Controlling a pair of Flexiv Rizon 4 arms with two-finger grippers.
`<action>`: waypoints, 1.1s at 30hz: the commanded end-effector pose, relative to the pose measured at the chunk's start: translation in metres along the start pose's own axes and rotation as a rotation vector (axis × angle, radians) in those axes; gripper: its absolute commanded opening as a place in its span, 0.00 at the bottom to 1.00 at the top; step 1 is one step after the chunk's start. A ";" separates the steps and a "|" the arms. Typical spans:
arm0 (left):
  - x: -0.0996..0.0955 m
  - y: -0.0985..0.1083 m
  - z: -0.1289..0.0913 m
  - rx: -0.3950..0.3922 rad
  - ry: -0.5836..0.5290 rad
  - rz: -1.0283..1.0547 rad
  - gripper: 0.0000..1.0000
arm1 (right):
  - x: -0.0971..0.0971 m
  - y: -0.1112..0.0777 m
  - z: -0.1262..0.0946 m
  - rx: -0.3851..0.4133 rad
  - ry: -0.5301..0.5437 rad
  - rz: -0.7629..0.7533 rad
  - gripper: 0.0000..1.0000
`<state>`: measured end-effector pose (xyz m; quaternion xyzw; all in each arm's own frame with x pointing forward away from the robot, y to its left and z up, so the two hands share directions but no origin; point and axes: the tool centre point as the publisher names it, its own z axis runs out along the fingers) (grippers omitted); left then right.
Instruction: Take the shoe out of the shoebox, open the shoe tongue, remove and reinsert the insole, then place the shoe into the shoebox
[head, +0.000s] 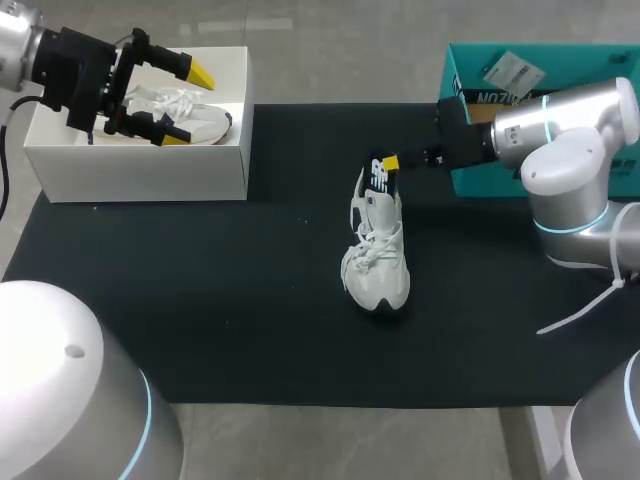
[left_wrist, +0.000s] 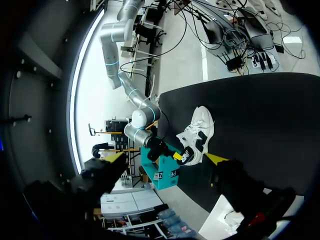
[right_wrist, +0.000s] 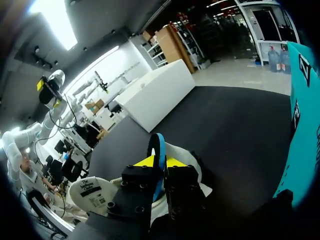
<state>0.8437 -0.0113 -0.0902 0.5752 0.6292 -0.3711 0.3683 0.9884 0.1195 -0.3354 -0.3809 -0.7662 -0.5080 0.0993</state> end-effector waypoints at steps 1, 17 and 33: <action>-0.001 0.001 -0.001 0.003 0.005 0.000 1.00 | 0.007 -0.009 0.002 -0.002 -0.005 0.013 0.00; -0.001 0.001 -0.001 0.003 0.005 0.000 1.00 | 0.032 -0.056 0.014 0.074 0.039 0.101 0.00; -0.001 0.001 -0.001 0.003 0.005 0.000 1.00 | 0.029 -0.028 0.009 0.036 0.011 0.051 0.84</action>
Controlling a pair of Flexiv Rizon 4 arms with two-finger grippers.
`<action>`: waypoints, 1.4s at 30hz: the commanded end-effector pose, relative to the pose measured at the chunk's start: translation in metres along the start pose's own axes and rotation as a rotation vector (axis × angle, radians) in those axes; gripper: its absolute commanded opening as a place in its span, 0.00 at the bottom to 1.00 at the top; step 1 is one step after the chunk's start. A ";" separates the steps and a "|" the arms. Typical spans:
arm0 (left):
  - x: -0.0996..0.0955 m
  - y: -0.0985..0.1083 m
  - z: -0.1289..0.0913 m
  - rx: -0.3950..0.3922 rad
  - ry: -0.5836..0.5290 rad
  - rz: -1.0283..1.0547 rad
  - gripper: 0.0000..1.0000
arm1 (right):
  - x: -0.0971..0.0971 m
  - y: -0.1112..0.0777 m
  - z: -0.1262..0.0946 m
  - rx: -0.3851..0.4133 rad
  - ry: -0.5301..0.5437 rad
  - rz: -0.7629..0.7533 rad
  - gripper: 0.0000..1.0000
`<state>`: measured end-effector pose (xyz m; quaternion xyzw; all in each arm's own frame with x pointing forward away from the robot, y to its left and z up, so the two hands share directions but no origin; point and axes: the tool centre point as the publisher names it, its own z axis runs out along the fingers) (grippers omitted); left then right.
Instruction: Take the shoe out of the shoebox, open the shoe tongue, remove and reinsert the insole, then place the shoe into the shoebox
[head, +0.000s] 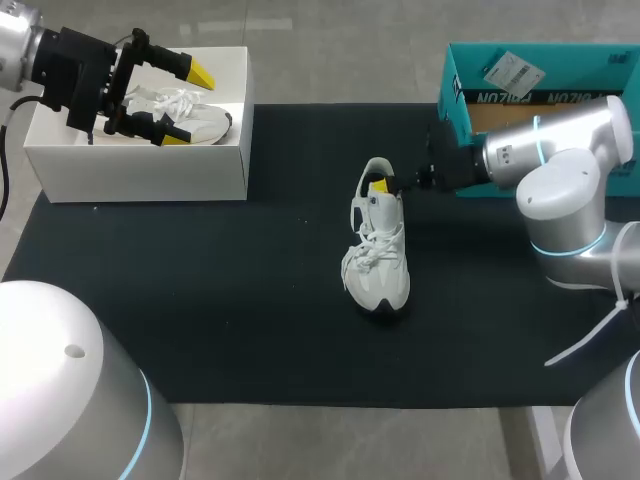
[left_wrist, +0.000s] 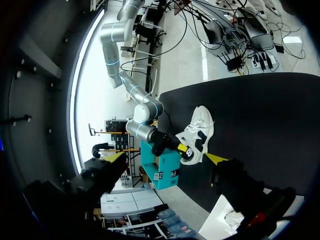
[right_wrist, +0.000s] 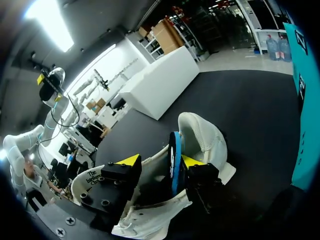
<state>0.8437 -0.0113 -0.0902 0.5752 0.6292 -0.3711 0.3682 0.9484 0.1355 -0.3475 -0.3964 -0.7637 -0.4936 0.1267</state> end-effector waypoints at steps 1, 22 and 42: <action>-0.001 0.001 -0.001 0.003 0.005 0.000 1.00 | 0.000 0.006 -0.001 -0.003 -0.005 -0.008 0.66; -0.001 0.001 -0.001 0.003 0.005 0.000 1.00 | 0.006 -0.008 0.008 0.090 -0.026 -0.019 0.00; -0.001 0.001 -0.001 0.003 0.005 0.000 1.00 | 0.007 0.004 -0.004 0.076 -0.138 -0.063 1.00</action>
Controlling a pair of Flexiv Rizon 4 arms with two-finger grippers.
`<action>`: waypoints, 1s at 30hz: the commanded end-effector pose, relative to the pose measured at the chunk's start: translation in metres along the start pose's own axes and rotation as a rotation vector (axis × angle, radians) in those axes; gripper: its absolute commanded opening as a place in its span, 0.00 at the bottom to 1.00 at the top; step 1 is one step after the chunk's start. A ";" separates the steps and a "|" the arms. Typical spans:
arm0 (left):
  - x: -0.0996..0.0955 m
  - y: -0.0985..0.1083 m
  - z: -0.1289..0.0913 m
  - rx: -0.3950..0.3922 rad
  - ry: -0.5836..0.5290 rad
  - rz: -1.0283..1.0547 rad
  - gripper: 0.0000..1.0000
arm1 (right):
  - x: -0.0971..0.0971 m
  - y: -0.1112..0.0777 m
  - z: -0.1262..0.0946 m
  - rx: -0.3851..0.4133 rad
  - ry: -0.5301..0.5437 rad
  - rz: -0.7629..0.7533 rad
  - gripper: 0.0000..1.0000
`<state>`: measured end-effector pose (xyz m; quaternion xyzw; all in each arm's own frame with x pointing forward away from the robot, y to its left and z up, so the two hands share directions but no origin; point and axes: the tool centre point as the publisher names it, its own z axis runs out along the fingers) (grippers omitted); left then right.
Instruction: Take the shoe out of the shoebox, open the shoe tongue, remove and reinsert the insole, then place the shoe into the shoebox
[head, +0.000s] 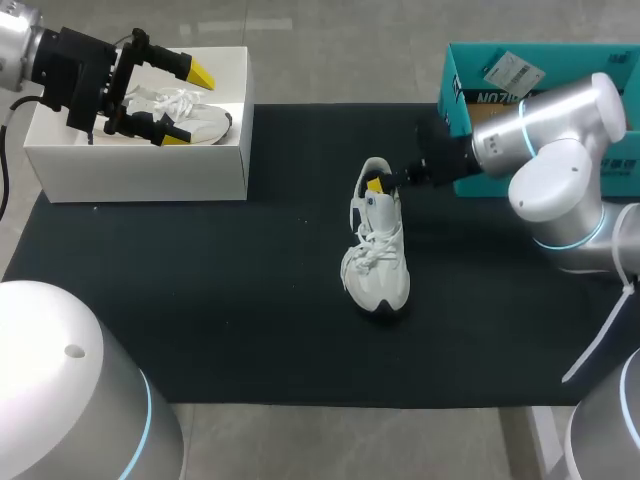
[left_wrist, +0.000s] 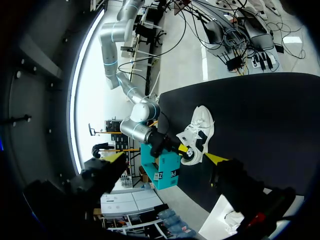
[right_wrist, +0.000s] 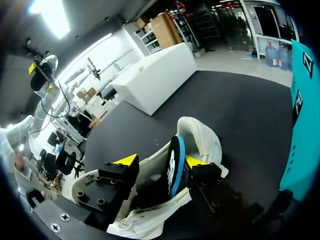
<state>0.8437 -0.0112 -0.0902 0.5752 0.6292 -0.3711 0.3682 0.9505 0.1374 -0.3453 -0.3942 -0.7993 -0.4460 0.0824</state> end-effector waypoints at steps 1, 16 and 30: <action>-0.001 0.001 0.000 0.003 0.005 0.000 1.00 | 0.005 0.000 -0.006 0.001 -0.028 0.005 1.00; -0.001 0.001 0.000 0.003 0.005 0.000 1.00 | 0.007 0.014 -0.023 -0.003 -0.103 0.000 0.82; -0.001 0.001 0.000 0.003 0.005 0.000 1.00 | 0.014 0.026 -0.029 0.327 -0.524 -0.025 0.00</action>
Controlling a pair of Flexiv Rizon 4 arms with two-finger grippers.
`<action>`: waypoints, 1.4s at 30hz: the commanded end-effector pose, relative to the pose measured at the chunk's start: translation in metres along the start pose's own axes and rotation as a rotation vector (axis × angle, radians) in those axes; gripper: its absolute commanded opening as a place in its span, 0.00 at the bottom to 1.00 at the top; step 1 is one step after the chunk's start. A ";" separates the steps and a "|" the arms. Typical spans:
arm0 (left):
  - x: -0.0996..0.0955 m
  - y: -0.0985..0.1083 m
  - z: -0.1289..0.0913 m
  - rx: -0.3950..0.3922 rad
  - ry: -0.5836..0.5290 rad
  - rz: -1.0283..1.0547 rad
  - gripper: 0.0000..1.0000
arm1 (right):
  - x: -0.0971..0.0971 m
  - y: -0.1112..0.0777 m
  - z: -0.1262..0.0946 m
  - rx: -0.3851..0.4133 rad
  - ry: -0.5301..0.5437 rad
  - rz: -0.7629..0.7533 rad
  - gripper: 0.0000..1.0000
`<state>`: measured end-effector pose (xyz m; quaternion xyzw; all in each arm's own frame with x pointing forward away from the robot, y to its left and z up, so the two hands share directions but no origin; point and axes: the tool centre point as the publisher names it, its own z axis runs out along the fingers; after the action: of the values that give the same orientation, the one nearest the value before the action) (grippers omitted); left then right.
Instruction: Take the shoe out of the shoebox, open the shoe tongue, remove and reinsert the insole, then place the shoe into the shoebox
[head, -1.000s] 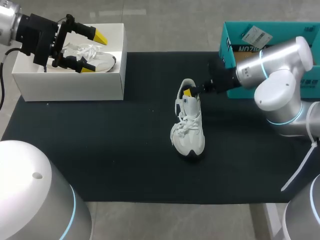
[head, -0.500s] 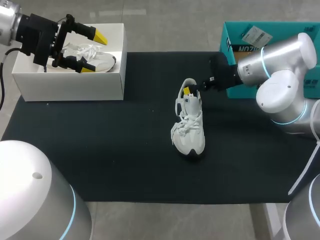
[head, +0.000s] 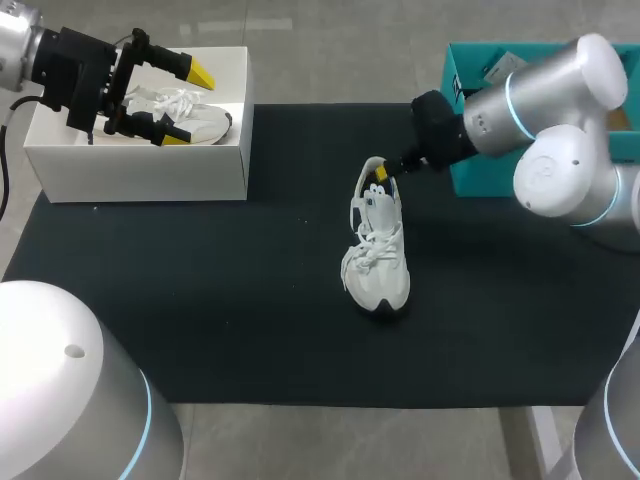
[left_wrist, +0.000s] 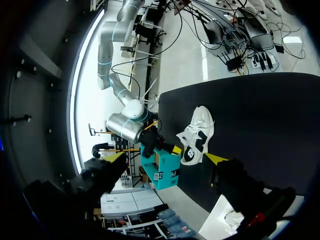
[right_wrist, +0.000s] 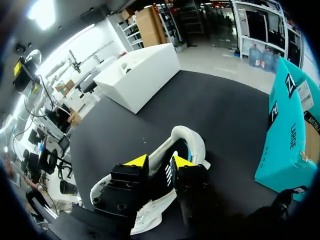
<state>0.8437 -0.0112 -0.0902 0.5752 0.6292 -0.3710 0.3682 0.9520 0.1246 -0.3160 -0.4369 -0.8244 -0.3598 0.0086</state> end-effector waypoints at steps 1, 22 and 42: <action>-0.001 0.001 0.000 0.003 0.005 0.000 1.00 | 0.007 0.009 -0.005 0.228 -0.296 -0.034 0.00; -0.001 0.001 0.000 0.003 0.005 0.000 1.00 | -0.003 0.004 0.008 0.318 -0.589 0.259 0.00; -0.001 0.001 0.000 0.003 0.005 0.000 1.00 | -0.038 -0.012 0.023 0.306 -0.767 0.296 0.00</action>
<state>0.8437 -0.0112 -0.0902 0.5752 0.6292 -0.3710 0.3682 0.9772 0.1055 -0.3549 -0.6458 -0.7443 -0.0552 -0.1612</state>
